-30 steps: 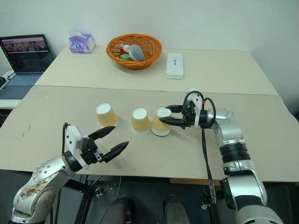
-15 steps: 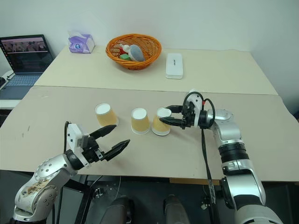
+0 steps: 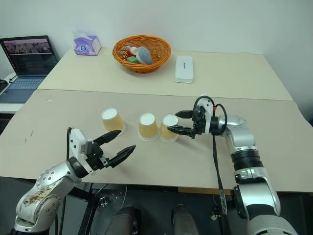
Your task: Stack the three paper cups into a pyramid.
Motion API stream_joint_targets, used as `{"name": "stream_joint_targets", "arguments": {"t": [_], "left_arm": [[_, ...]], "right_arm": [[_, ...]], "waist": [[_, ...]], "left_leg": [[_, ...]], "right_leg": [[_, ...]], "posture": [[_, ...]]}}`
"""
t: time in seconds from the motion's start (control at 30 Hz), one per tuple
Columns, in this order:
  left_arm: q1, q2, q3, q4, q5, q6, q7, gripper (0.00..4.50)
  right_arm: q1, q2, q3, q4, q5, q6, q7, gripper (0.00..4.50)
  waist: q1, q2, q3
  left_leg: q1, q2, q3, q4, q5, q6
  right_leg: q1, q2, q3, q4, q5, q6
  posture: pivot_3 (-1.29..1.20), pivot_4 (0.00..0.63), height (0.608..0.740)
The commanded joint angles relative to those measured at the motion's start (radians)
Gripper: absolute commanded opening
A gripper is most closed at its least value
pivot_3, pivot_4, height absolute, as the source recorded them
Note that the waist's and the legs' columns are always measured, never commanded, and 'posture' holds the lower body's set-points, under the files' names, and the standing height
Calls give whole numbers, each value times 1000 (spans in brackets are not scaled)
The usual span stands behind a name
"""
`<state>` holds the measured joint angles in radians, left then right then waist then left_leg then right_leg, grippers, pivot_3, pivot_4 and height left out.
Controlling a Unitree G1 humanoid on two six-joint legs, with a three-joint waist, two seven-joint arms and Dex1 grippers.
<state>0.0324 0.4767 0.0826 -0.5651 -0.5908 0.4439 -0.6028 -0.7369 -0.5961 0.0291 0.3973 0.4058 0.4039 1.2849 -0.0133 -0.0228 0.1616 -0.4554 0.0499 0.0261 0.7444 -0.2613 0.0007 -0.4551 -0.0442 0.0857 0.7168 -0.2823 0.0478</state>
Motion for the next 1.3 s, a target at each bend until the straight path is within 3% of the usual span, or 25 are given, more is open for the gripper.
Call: {"name": "stream_joint_targets", "arguments": {"t": [0.03,0.33,0.57,0.73,0.87,1.3], "left_arm": [[-18,-5,0,-2,-19,-1,-8,4500],[-37,-14,24,8,-48,29,14,4500],[33,-111,169,-70,-213,164,275,4500],[84,-141,212,-80,-172,160,392,4500],[38,-133,198,-37,-69,118,445,4500],[-163,-100,142,169,73,77,383,4500]], "right_arm": [[8,-67,-61,-114,97,121,62,4486],[82,-157,-159,-210,171,206,41,4486],[115,-137,-212,-304,201,220,-55,4486],[148,-118,-203,-344,208,218,-92,4486],[158,-99,-195,-356,213,208,-116,4486],[176,-108,-214,-382,231,205,-141,4486]], "waist": [[0,0,0],[-6,0,0],[-5,0,0],[-3,0,0],[0,0,0],[-1,0,0]], "left_leg": [[0,0,0,0,0,0],[0,0,0,0,0,0],[0,0,-1,0,0,0],[0,0,-1,0,0,0],[0,0,-1,0,0,0],[0,0,-1,0,0,0]], "right_leg": [[0,0,0,0,0,0],[0,0,0,0,0,0],[0,0,0,0,0,0],[0,0,0,1,0,0],[0,0,0,0,0,0],[0,0,0,0,0,0]], "posture": [[0,150,675],[0,150,675],[0,150,675],[0,150,675],[0,150,675],[0,150,675]]}}
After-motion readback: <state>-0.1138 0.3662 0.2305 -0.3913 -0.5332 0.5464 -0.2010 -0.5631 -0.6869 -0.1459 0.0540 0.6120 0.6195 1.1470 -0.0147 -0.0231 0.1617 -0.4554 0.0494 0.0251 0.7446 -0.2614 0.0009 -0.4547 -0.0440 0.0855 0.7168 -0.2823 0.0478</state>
